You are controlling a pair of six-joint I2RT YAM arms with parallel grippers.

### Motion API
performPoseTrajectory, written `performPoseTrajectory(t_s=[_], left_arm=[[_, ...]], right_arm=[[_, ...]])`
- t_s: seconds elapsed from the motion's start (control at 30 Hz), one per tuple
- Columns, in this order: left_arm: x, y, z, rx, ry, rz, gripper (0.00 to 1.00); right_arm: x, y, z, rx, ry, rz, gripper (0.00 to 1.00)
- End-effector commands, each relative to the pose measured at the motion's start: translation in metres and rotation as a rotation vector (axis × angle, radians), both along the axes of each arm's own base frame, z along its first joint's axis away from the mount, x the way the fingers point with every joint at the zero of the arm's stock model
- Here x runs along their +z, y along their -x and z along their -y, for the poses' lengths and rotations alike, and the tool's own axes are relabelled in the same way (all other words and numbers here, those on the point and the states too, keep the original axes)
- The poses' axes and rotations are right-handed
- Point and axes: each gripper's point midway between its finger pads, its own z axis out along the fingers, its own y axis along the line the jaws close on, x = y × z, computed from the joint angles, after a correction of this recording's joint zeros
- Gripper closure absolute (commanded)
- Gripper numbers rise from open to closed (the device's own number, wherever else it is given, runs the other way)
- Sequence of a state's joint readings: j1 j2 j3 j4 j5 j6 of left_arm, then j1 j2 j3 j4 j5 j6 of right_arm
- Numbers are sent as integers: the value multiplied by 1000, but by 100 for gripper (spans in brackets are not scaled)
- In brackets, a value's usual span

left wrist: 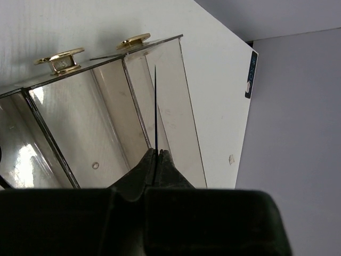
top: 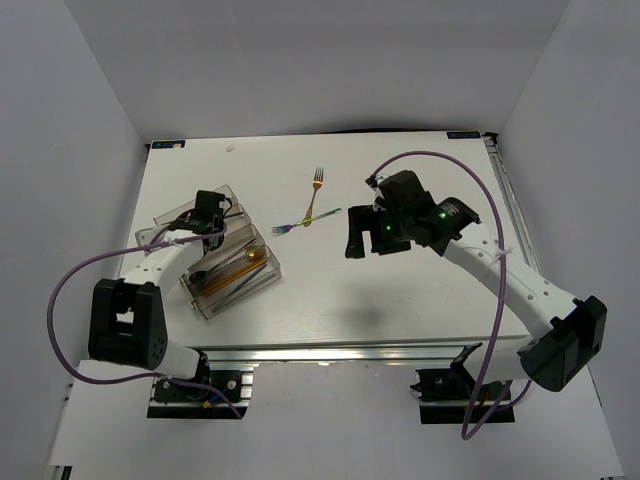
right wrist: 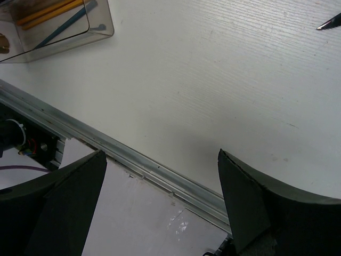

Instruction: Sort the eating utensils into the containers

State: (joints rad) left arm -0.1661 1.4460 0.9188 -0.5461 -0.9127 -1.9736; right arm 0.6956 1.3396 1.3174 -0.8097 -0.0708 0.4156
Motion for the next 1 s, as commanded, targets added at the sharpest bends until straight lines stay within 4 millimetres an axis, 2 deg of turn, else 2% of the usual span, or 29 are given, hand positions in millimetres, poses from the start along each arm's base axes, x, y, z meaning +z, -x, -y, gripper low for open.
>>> performPoseTrajectory(t_s=[0.0, 0.17, 0.27, 0.37, 0.4, 0.53, 0.7, 0.77, 0.83, 0.87, 0.93, 0.97], left_arm=[[8, -10, -7, 123, 96, 183, 95], [4, -11, -10, 133, 92, 167, 88], [0, -9, -10, 134, 99, 151, 80], [-3, -7, -8, 123, 103, 146, 62], [-2, -7, -9, 119, 101, 143, 52], [9, -9, -7, 99, 103, 152, 37], [33, -10, -4, 65, 98, 187, 34], [47, -11, -2, 38, 105, 216, 31], [66, -18, 2, -29, 73, 218, 27], [77, -21, 4, -61, 50, 221, 17], [90, -24, 5, -139, -30, 134, 9], [112, -33, 9, -175, -53, 143, 3]], right_arm=[[11, -3, -6, 13, -32, 27, 11], [12, -4, -3, 14, -16, 38, 10], [13, -4, -4, 15, -20, 41, 11], [15, -5, -6, 19, -26, 42, 11], [16, -6, -6, 19, -27, 45, 11], [15, -10, -6, 13, -17, 50, 11], [14, -21, -3, -21, -13, 50, 11], [9, -31, 3, -71, 11, 38, 11], [-4, -47, 12, -148, 41, -5, 11], [-10, -51, 18, -182, 57, -37, 11], [-23, -67, 30, -263, 86, -71, 11], [-24, -76, 35, -319, 100, -62, 11]])
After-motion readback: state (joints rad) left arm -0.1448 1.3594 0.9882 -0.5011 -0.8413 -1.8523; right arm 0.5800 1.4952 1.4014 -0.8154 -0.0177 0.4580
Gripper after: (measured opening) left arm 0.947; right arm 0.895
